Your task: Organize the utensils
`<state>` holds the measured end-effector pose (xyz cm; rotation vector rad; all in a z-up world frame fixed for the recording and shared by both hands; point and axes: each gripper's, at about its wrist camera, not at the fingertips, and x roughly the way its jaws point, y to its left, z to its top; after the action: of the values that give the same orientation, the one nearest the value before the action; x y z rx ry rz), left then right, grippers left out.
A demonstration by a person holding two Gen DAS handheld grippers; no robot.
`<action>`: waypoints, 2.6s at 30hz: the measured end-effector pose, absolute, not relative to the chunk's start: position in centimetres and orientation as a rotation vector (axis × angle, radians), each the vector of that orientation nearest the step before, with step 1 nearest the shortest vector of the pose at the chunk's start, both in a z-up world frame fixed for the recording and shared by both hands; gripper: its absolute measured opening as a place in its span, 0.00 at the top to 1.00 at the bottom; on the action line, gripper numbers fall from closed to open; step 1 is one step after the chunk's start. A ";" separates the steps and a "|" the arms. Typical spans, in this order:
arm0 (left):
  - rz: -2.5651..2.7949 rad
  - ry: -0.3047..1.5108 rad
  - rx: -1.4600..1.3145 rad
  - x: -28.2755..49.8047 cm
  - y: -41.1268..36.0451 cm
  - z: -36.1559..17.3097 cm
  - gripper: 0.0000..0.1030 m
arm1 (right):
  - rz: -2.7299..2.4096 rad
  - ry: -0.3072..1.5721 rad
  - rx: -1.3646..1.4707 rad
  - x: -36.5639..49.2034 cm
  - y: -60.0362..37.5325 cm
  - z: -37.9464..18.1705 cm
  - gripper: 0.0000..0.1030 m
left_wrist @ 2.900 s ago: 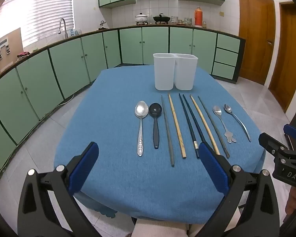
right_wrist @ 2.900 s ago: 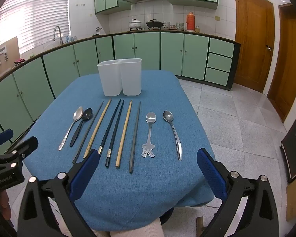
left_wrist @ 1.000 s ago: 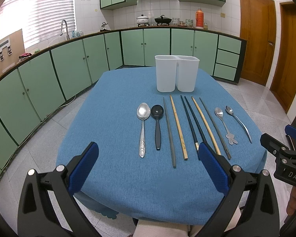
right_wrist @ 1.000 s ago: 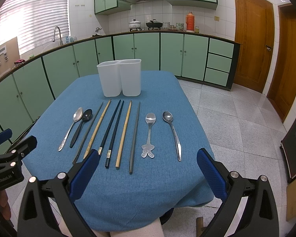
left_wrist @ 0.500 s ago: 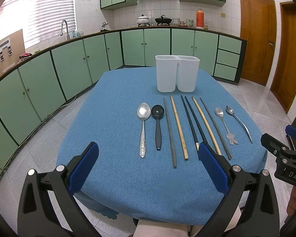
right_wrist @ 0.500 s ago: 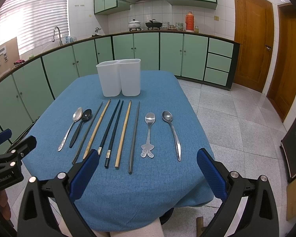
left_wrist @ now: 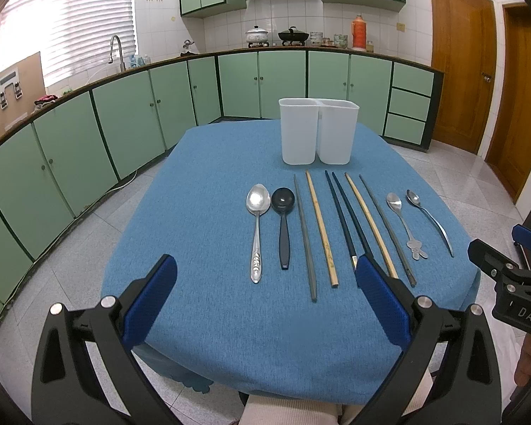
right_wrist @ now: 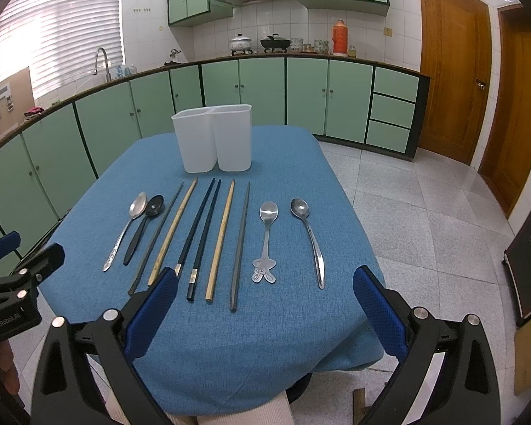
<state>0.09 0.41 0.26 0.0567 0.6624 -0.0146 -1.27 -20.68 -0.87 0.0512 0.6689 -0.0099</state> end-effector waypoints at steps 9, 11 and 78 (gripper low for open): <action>-0.006 0.679 0.046 1.2 1.3 -0.2 0.05 | -0.004 0.673 0.050 -0.3 -20.9 -1.5 0.06; 0.012 0.686 0.032 2.0 2.1 -0.5 0.05 | 0.002 0.661 0.056 0.0 -21.3 -1.4 0.06; -0.029 0.939 0.019 23.5 2.9 -8.6 0.53 | -0.017 0.893 0.049 19.9 -26.4 -9.1 0.66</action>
<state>23.53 2.90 -8.63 0.0188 0.9391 -0.0291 19.94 -26.35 -9.11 0.0491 0.8933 -0.0165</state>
